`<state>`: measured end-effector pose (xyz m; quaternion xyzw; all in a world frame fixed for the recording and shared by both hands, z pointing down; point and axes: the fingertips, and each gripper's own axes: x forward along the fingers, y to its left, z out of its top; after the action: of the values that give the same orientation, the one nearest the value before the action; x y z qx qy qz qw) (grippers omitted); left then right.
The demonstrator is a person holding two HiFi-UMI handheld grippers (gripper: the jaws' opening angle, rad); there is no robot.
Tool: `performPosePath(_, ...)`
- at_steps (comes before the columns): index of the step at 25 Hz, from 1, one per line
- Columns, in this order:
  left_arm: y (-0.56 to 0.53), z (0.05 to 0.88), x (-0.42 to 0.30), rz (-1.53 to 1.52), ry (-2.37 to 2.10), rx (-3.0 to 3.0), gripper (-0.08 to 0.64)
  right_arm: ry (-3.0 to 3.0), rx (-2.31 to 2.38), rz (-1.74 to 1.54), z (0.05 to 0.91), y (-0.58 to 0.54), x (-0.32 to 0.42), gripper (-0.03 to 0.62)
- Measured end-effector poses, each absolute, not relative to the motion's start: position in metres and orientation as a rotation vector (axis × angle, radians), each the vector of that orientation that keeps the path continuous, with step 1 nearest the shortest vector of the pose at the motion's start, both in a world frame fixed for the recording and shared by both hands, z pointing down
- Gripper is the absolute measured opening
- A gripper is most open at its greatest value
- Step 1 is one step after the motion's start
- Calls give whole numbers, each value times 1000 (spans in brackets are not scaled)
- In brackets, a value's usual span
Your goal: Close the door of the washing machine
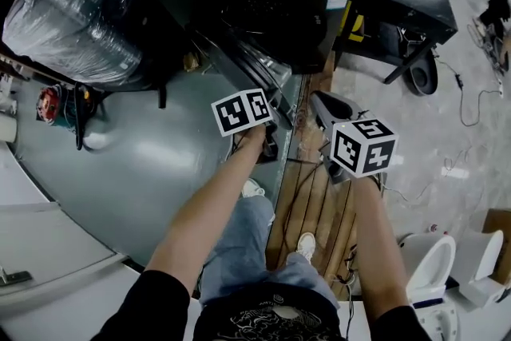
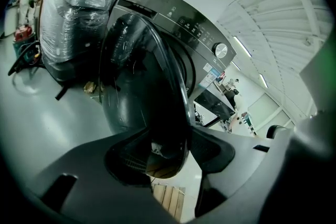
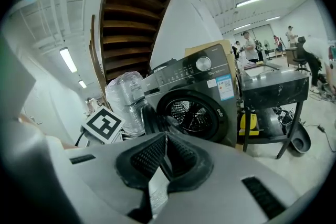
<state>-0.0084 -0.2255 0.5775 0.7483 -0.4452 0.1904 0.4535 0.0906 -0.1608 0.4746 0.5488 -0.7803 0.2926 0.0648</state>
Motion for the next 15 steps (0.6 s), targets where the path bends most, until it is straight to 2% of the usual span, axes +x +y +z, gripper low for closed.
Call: performPosePath(15, -259, 583, 46, 398, -1057, 1718, 259, -2247, 1859, 954, 481, -209, 138, 23)
